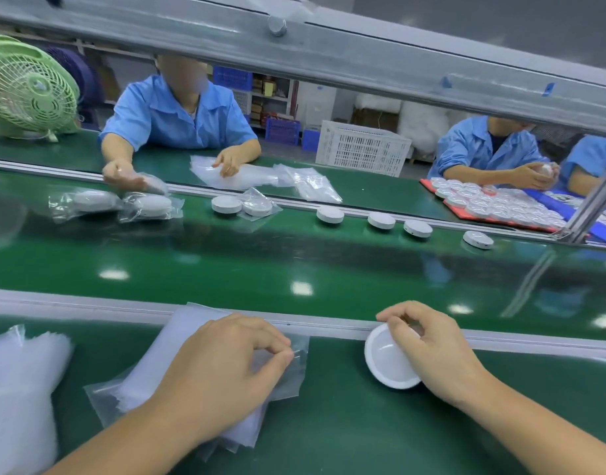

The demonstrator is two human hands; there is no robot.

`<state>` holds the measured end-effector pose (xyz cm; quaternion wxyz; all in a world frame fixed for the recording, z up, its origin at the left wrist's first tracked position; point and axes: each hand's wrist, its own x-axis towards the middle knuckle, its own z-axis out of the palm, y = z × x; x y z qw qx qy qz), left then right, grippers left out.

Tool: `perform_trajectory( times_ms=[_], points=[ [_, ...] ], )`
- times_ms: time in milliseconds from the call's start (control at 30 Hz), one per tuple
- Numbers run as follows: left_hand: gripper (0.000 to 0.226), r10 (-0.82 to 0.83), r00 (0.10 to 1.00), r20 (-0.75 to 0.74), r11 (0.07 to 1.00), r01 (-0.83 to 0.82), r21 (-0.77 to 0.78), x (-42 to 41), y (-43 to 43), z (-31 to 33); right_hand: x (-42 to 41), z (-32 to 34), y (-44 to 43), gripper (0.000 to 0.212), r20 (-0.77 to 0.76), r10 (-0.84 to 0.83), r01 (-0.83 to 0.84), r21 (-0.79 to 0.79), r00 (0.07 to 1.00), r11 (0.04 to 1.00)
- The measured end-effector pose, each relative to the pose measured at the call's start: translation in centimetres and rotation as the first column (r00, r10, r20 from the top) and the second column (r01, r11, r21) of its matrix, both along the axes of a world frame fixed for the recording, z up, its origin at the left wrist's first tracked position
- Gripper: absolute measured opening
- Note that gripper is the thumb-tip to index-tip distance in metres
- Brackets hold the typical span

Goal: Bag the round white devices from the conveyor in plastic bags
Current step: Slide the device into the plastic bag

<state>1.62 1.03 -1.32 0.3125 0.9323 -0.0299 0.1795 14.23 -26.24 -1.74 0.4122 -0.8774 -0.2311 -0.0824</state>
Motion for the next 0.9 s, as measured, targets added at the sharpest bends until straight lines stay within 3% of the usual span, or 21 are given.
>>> perform_trajectory(
  times_ms=[67,167,233,300,367,400,467,533,633,733,833,900],
  points=[
    [0.026,-0.002,1.0,-0.006,0.999,0.001,-0.051,0.1,0.0,-0.1,-1.6,1.0,1.1,0.008,0.189,0.152,-0.166,0.062,0.97,0.984],
    [0.009,-0.004,1.0,-0.028,0.988,0.0,-0.156,0.3,-0.2,-0.2,-3.5,2.1,3.1,0.007,0.568,0.436,-0.451,-0.125,0.698,0.884],
    [0.006,-0.034,0.998,-0.055,0.965,0.018,-0.263,0.2,-0.4,0.1,-4.4,2.3,4.5,0.008,0.641,0.479,-0.519,-0.144,0.6,0.843],
    [0.02,-0.171,0.984,-0.058,0.868,0.123,-0.481,0.2,-0.7,0.7,-5.2,2.1,5.6,0.006,0.65,0.431,-0.532,-0.048,0.626,0.846],
    [0.05,-0.357,0.933,-0.046,0.699,0.234,-0.676,0.0,-0.7,1.3,-5.9,1.8,6.4,0.005,0.6,0.32,-0.491,0.141,0.733,0.86],
    [0.05,-0.436,0.899,-0.041,0.654,0.285,-0.701,-0.1,-0.7,1.4,-6.2,1.9,6.8,0.006,0.538,0.251,-0.44,0.257,0.805,0.86],
    [0.049,-0.481,0.876,-0.014,0.646,0.343,-0.682,-0.2,-1.2,1.4,-6.7,2.3,7.4,0.012,0.333,0.14,-0.295,0.478,0.932,0.828],
    [0.057,-0.349,0.936,0.038,0.685,0.282,-0.671,-0.1,-2.1,1.0,-6.5,2.7,7.7,0.018,0.14,0.148,-0.202,0.566,0.979,0.799],
    [0.045,-0.151,0.975,0.161,0.649,0.22,-0.728,0.0,-3.0,0.6,-6.3,2.9,7.8,0.04,-0.038,0.277,-0.221,0.506,0.96,0.834],
    [0.015,-0.028,0.97,0.242,0.664,0.2,-0.72,0.3,-2.6,0.5,-6.1,3.6,8.8,0.032,-0.183,0.463,-0.343,0.454,0.867,0.822],
    [0.007,0.03,0.974,0.224,0.684,0.143,-0.715,0.8,-2.1,0.3,-3.9,4.2,10.2,0.017,-0.11,0.375,-0.322,0.331,0.92,0.887],
    [0.012,0.054,0.984,0.169,0.673,0.089,-0.734,1.0,-1.6,0.2,-1.5,4.6,11.4,0.018,-0.095,0.291,-0.257,0.266,0.952,0.929]
  ],
)
